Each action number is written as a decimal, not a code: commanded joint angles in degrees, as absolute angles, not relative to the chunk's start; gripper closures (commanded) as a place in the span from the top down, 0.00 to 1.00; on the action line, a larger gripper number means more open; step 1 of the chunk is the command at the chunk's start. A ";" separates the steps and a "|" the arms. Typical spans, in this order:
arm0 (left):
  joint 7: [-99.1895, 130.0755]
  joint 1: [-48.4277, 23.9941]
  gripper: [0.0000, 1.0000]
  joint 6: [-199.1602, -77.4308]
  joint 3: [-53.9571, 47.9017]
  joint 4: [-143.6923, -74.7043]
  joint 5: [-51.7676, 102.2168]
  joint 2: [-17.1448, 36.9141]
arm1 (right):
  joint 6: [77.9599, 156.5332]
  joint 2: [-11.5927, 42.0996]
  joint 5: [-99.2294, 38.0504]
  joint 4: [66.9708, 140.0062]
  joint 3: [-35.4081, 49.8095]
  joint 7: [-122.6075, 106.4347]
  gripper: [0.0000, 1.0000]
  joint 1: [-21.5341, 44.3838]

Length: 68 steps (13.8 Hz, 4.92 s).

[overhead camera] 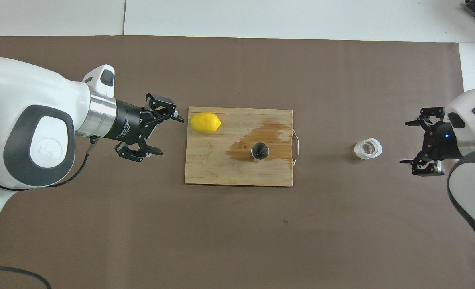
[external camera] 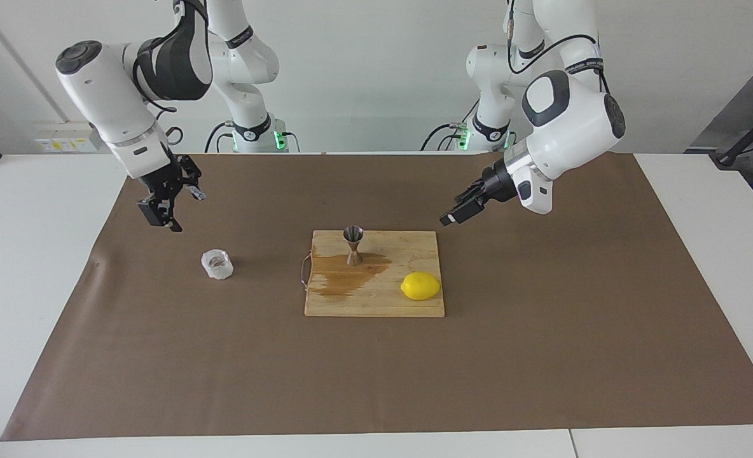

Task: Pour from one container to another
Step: 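Retract the left gripper while the right gripper reaches the white cup, then close the right gripper around the small white cup, then lift the white cup and carry it over the metal jigger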

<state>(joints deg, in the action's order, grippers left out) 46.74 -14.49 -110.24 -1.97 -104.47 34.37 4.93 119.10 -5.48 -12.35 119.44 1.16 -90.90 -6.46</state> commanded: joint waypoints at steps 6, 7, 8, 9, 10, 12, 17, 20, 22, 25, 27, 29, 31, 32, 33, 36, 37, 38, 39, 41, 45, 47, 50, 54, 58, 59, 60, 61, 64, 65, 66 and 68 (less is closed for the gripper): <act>28.05 -13.89 1.00 -108.90 -2.29 -103.71 18.03 -1.66 | 122.87 4.29 -22.92 119.79 1.58 -115.56 1.00 -10.72; 25.51 -13.80 1.00 -108.72 -2.29 -103.71 15.93 -2.45 | 123.74 5.35 -25.72 119.79 1.58 -118.62 1.00 -10.81; 21.22 -12.93 1.00 -108.81 -2.29 -103.62 14.34 -3.16 | 124.79 6.23 -26.62 119.79 1.58 -120.91 1.00 -10.81; 17.61 -12.48 1.00 -108.72 -2.20 -103.36 14.07 -3.34 | 124.89 7.02 -26.72 119.79 1.58 -121.72 1.00 -10.81; 15.75 -11.18 1.00 -108.63 -2.20 -103.27 13.89 -3.43 | 124.98 7.81 -26.81 120.06 1.58 -122.25 1.00 -10.81; 11.89 -9.15 1.00 -107.15 -2.20 -103.36 11.70 -3.69 | 125.85 8.78 -28.29 120.76 1.58 -124.53 1.00 -10.81; 5.90 -3.09 1.00 -102.15 -2.20 -101.17 5.89 -3.52 | 127.97 10.72 -31.29 122.34 1.58 -128.32 1.00 -10.63; 5.89 -2.02 1.00 -95.03 -1.67 -98.97 3.70 -3.16 | 127.97 13.26 -31.38 122.34 1.58 -129.72 1.00 -10.72; 5.89 -0.36 1.00 -90.54 -1.76 -97.65 3.52 -3.16 | 127.97 15.19 -35.05 122.17 1.58 -133.48 1.00 -10.98; 2.40 -0.35 1.00 -89.82 -1.58 -97.30 0.10 -4.04 | 127.97 18.28 -41.22 122.08 1.50 -139.39 1.00 -11.69; 1.76 0.17 1.00 -89.13 -1.41 -97.99 0.00 -5.00 | 127.27 18.28 -41.40 121.73 1.50 -139.39 1.00 -11.86; 2.02 0.18 1.00 -89.90 -1.41 -98.17 0.00 -5.10 | 126.92 18.19 -41.40 121.55 1.58 -139.31 1.00 -12.57; 1.76 -0.26 1.00 -90.70 -1.41 -98.09 0.00 -5.01 | 126.74 18.19 -41.48 121.55 1.58 -139.22 1.00 -12.48; 1.84 0.00 1.00 -90.01 -1.41 -98.09 0.00 -5.01 | 126.65 18.11 -41.48 121.47 1.58 -139.13 1.00 -12.48; 1.93 0.17 1.00 -89.57 -1.41 -98.26 0.00 -5.18 | 126.48 17.93 -41.48 121.46 1.58 -138.87 1.00 -12.48; 1.84 0.18 1.00 -90.08 -1.41 -98.18 0.00 -5.10 | 126.13 16.44 -41.48 121.12 1.58 -137.03 1.00 -12.04; 1.85 0.18 1.00 -90.44 -1.41 -98.09 0.00 -5.10 | 125.86 16.35 -41.48 121.11 1.58 -136.41 1.00 -11.87; 1.76 0.00 1.00 -90.79 -1.41 -97.82 0.00 -5.18 | 125.86 16.17 -41.48 121.11 1.58 -136.32 1.00 -11.78; 1.24 -0.26 1.00 -91.57 -1.41 -97.65 0.00 -5.01 | 125.86 16.17 -41.48 121.20 1.58 -135.88 1.00 -11.78; 1.14 0.35 1.00 -93.69 -1.84 -97.47 0.09 -4.75 | 125.95 16.17 -41.48 121.11 1.58 -135.53 1.00 -11.60; 1.32 3.42 1.00 -91.24 -4.82 -94.23 1.66 -2.91 | 125.86 16.17 -41.48 121.11 1.58 -135.44 0.84 -11.51; 1.41 3.43 1.00 -91.23 -5.71 -93.52 2.02 -2.20 | 125.86 16.00 -41.48 121.11 1.58 -134.74 0.39 -11.51; 2.11 2.81 1.00 -89.48 -5.36 -91.50 2.20 -0.88 | 125.77 15.21 -41.48 121.11 1.58 -134.30 0.14 -11.43; 2.55 3.34 1.00 -89.73 -5.36 -92.72 2.20 -1.76 | 124.98 12.84 -40.79 121.11 1.76 -130.88 0.11 -11.25; 2.29 3.08 1.00 -89.30 -5.36 -93.16 2.20 -2.20 | 123.49 10.03 -40.08 121.11 1.76 -125.00 0.11 -9.50; 2.29 3.08 1.00 -89.21 -5.45 -93.16 2.20 -2.20 | 123.31 9.24 -39.12 120.94 2.02 -122.98 0.11 -8.97; 2.29 3.34 1.00 -89.21 -5.45 -93.16 2.20 -2.20 | 123.31 8.27 -37.63 120.59 2.02 -120.35 0.11 -7.83; 2.29 3.34 1.00 -89.21 -5.36 -93.16 2.20 -2.20 | 123.05 7.74 -35.88 119.98 2.11 -117.80 0.11 -6.78; 2.29 3.34 1.00 -89.21 -5.36 -93.16 2.20 -2.20 | 121.38 7.73 -32.88 116.99 2.29 -112.95 0.11 -4.32; 2.29 3.34 1.00 -89.21 -5.36 -93.16 2.20 -2.20 | 121.29 7.73 -32.09 116.11 2.37 -111.72 0.11 -3.44; 2.29 3.34 1.00 -89.21 -5.45 -93.16 2.20 -2.20 | 121.29 7.73 -31.38 115.67 2.37 -110.49 0.11 -2.30; 2.29 3.34 1.00 -89.21 -5.36 -93.16 2.20 -2.20 | 121.12 7.73 -28.32 113.57 2.37 -107.33 0.11 0.42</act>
